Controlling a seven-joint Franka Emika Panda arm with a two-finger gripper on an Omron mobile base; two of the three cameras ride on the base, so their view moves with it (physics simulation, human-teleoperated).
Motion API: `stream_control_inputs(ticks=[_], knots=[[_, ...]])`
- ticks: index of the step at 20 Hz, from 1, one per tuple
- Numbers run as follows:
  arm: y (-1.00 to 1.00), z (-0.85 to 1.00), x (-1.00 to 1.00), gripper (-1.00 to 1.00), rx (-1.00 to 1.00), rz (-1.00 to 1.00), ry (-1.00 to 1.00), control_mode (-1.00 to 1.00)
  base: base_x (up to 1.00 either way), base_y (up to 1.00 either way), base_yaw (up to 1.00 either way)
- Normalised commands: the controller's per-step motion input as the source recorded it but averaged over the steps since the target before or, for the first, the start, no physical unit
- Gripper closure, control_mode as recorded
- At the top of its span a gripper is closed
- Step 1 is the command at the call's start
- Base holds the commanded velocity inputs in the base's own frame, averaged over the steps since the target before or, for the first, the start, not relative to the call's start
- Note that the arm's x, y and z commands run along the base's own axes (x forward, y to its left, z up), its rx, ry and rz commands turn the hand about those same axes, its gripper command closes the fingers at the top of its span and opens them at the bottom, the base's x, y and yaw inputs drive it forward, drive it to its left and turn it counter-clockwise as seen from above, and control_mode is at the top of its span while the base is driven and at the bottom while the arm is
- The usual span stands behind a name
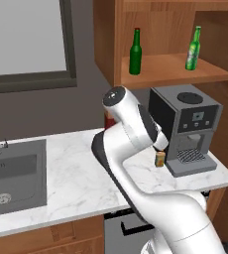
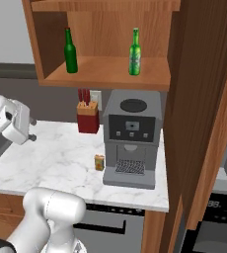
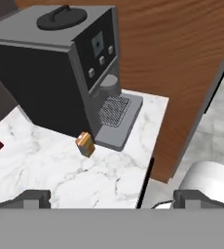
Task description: Sort all alcoholic drinks to one cabinet, and non-alcoholic drinks to the other.
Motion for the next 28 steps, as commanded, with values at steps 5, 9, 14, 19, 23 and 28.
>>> stream_control_inputs(ticks=[5,9,14,19,23,28], knots=[[0.0,-0.09,0.22,-1.0,-0.15,-0.15,0.0,-1.0,0.0,0.0,0.0],[0.0,-0.22,0.14,-1.0,-0.13,-0.08,0.0,-1.0,0.0,0.0,0.0],[0.0,-0.26,0.17,-1.0,-0.1,-0.05,0.0,-1.0,0.0,0.0,0.0],[0.0,-0.19,0.25,-1.0,-0.07,-0.02,0.0,-1.0,0.0,0.0,0.0],[0.0,-0.2,0.28,-1.0,-0.03,-0.02,0.06,-1.0,0.0,0.0,0.0],[-0.13,-0.18,0.21,-1.0,0.0,-0.04,0.07,-1.0,0.0,0.0,0.0]])
